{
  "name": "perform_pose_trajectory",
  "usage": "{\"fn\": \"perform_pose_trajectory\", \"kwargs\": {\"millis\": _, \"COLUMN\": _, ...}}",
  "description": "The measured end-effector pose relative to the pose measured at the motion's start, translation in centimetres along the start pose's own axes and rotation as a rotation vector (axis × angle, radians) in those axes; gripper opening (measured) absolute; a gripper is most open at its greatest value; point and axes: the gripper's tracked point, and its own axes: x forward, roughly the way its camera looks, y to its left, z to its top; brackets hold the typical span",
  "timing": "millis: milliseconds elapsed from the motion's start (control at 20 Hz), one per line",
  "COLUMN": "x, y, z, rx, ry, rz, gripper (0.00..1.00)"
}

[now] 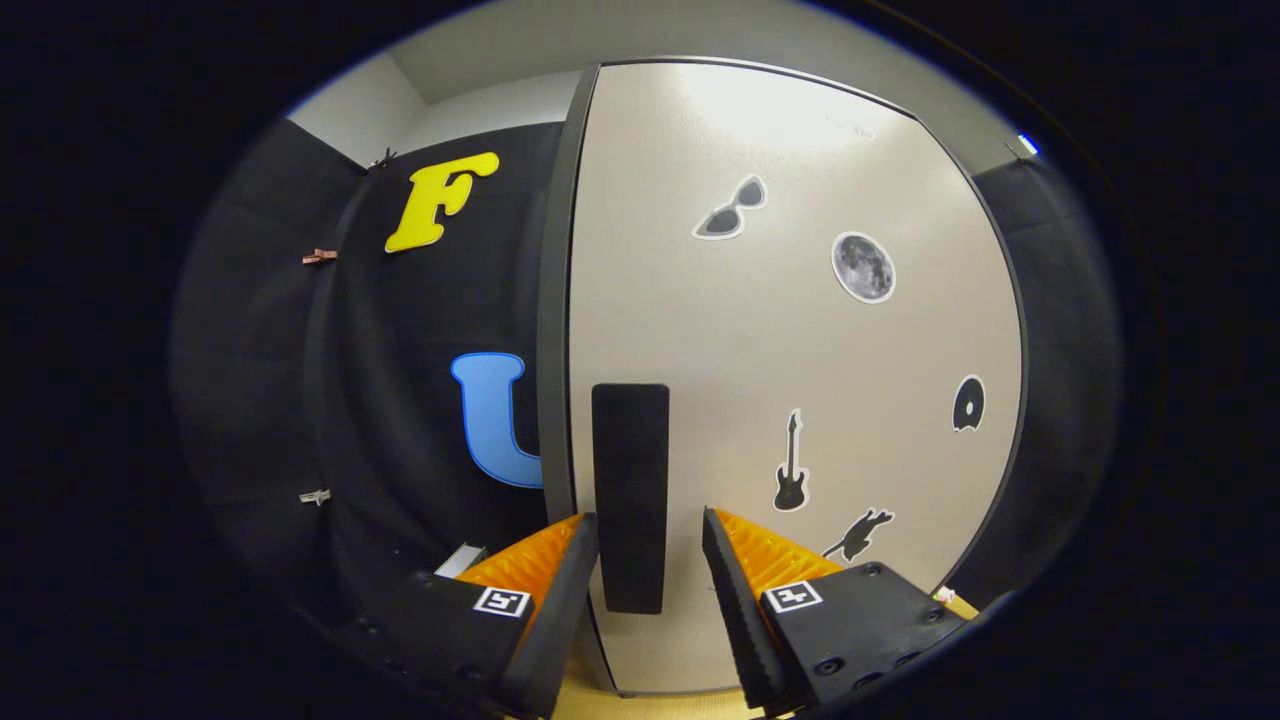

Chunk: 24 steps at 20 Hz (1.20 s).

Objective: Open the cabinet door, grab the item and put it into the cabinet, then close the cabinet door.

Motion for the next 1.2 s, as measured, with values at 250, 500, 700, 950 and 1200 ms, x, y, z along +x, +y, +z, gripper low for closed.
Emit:
{"fn": "perform_pose_trajectory", "kwargs": {"millis": 250, "x": 0.2, "y": 0.9, "z": 0.0, "rx": -0.013, "ry": -0.019, "rz": -0.005, "gripper": 0.48}}
{"fn": "perform_pose_trajectory", "kwargs": {"millis": 500, "x": 0.3, "y": 0.5, "z": -0.1, "rx": -0.007, "ry": -0.003, "rz": -0.050, "gripper": 0.35}}
{"fn": "perform_pose_trajectory", "kwargs": {"millis": 700, "x": -0.1, "y": 0.5, "z": -0.4, "rx": -0.013, "ry": 0.051, "rz": -0.032, "gripper": 0.24}}
{"fn": "perform_pose_trajectory", "kwargs": {"millis": 950, "x": -2.2, "y": 0.4, "z": -0.4, "rx": -0.018, "ry": 0.072, "rz": -0.026, "gripper": 0.24}}
{"fn": "perform_pose_trajectory", "kwargs": {"millis": 1200, "x": -4.3, "y": -0.6, "z": -0.3, "rx": 0.021, "ry": 0.063, "rz": -0.037, "gripper": 0.24}}
